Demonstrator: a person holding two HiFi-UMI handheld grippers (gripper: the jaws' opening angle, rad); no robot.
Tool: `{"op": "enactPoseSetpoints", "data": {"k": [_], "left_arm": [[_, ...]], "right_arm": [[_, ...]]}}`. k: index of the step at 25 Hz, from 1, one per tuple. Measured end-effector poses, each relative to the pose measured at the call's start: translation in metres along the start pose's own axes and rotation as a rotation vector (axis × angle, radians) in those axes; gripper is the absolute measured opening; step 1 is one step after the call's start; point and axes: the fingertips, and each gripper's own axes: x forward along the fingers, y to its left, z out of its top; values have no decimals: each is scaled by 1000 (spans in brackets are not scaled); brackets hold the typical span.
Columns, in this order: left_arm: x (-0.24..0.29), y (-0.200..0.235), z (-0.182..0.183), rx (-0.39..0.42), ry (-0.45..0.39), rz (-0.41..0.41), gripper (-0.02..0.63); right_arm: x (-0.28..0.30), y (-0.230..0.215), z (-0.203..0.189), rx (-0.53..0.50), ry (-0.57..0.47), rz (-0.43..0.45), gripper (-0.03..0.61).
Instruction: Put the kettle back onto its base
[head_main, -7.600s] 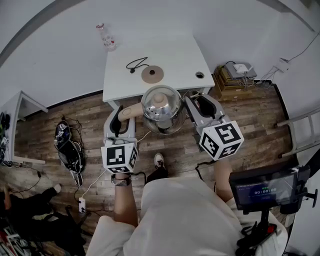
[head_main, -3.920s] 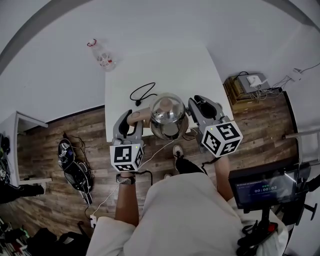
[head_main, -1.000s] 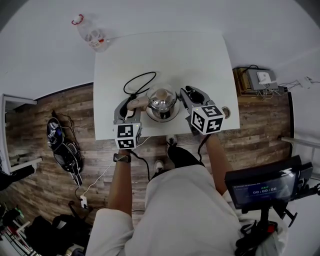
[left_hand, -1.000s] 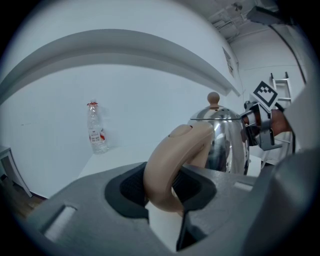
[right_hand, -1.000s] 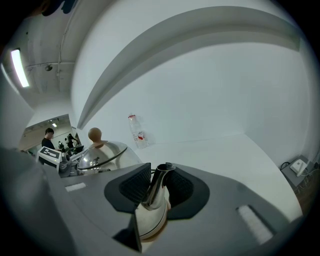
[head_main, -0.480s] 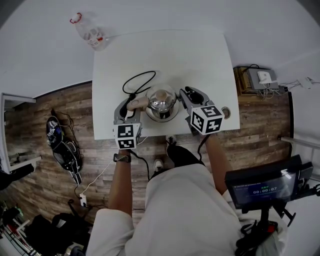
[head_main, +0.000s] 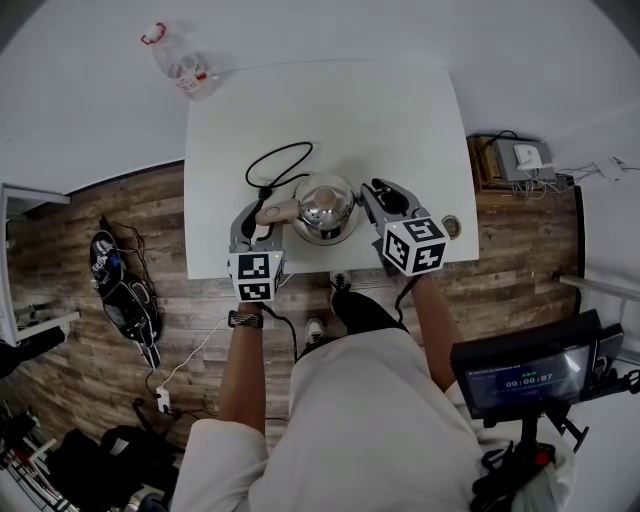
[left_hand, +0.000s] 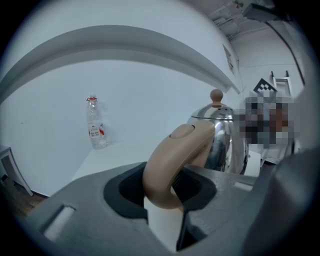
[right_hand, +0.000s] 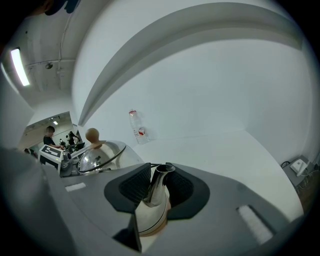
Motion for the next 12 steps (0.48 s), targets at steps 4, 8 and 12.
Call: {"op": "enactPoseSetpoints", "data": {"k": [4,8,12], "left_arm": [[2,-1,0,1,-2,11,137],[6,-1,-3,-5,8,31,137],[8,-1,-10,-10,32,40,156]], "right_arm": [[0,-1,-1,-9,3,-6,98],[0,-4,-5,-9,11,-19,104],[0,-8,-13,0,34,-34,125]]}}
